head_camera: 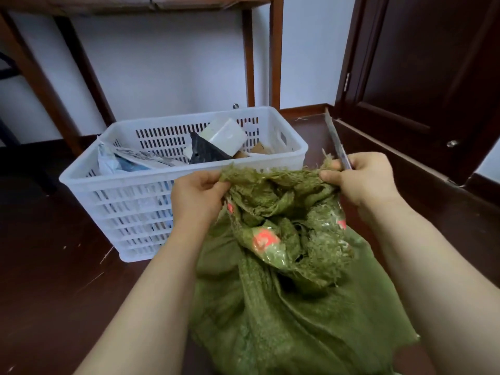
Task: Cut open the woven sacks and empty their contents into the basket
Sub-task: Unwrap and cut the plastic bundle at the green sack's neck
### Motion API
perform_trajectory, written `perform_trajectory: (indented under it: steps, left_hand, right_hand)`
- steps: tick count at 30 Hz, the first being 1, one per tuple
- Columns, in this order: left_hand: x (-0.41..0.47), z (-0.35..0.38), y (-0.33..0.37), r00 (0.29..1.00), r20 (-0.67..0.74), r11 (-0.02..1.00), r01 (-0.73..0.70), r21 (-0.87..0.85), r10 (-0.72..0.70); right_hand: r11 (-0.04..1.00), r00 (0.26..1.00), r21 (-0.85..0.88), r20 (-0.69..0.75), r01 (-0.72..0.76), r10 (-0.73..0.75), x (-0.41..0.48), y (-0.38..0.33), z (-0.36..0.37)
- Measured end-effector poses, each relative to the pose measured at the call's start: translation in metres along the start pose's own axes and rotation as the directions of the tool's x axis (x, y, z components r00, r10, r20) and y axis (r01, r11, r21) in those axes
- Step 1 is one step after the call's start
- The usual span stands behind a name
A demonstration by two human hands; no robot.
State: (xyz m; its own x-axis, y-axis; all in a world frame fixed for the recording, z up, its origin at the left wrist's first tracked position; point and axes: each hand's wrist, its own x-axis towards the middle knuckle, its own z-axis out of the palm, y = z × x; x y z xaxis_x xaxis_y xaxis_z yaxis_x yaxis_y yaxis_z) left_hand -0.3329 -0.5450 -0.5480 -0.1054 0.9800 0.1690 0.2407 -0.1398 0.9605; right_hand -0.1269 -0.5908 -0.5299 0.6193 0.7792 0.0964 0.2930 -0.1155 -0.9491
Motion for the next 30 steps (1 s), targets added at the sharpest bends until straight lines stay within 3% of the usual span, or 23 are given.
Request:
perform_trajectory:
  steps: [4,8,12,16,21,25,27,30]
  left_hand:
    - [0.001,-0.005,0.014,0.994,0.034,0.975,0.109,-0.195,-0.104]
    - [-0.001,-0.018,0.031,0.895,0.403,0.846,0.360,-0.394,-0.192]
    - [-0.006,-0.005,0.034,0.921,0.321,0.967,0.249,-0.049,-0.220]
    - [-0.013,0.011,0.027,0.852,0.399,0.940,0.327,0.099,-0.338]
    - [-0.011,0.011,0.024,0.941,0.313,0.982,0.077,0.170,-0.128]
    - [-0.014,0.012,0.020,0.953,0.295,0.923,-0.177,0.343,0.073]
    - [-0.013,0.011,0.016,0.944,0.324,0.934,-0.169,0.315,0.062]
    - [-0.011,0.009,0.012,0.941,0.337,0.935,-0.150,0.322,0.035]
  right_hand:
    - [0.980,1.000,0.196,0.008,0.013,-0.014,-0.001,-0.009,0.007]
    - [0.984,0.995,0.179,0.088,0.024,-0.040,-0.007,-0.022,0.008]
    - [0.975,0.980,0.224,0.193,-0.003,-0.041,-0.011,-0.025,0.013]
    - [0.965,0.976,0.260,0.218,-0.045,-0.013,-0.014,-0.027,0.014]
    - [0.946,0.990,0.298,0.092,-0.125,0.102,0.004,-0.004,0.006]
    - [0.963,0.989,0.231,0.005,-0.142,0.145,0.009,0.011,0.006]
    - [0.990,0.996,0.113,0.003,-0.085,0.086,0.007,0.011,0.007]
    - [0.964,0.993,-0.255,0.103,0.081,-0.056,0.000,-0.003,0.004]
